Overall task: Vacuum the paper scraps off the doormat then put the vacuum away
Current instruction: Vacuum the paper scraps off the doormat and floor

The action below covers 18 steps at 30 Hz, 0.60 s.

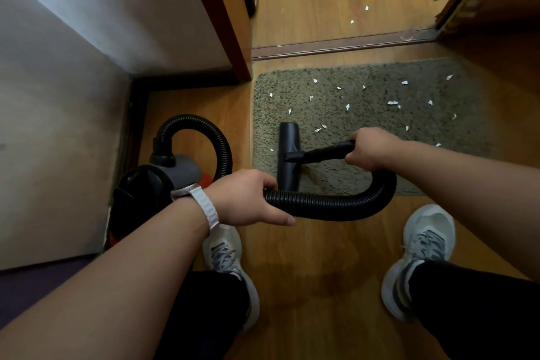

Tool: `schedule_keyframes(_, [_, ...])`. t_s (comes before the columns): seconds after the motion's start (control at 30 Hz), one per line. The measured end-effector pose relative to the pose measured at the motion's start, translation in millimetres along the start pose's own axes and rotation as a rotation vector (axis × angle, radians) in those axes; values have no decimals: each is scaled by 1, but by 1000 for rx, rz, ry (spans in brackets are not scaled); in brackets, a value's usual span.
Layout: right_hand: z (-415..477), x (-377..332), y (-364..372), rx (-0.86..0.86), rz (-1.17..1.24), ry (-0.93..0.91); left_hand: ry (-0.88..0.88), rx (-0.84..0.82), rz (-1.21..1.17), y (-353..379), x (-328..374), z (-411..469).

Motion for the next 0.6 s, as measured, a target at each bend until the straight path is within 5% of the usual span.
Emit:
schedule_keyframes(0.3, [5, -42, 11, 9, -24, -132, -34, -44, 30, 5, -16, -2])
schedule_keyframes(0.6, [27, -26, 9, 55, 78, -19, -7, -7, -17, 0, -17, -2])
Point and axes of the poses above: each hand's wrist, its own z-axis towards the middle knuckle, its own y-axis out of the palm, x = y × z, the point moved 8 cm from there along z, towards the middle knuckle, and after that the axes turned 8 degrees about -x, right-handed, at the moved point
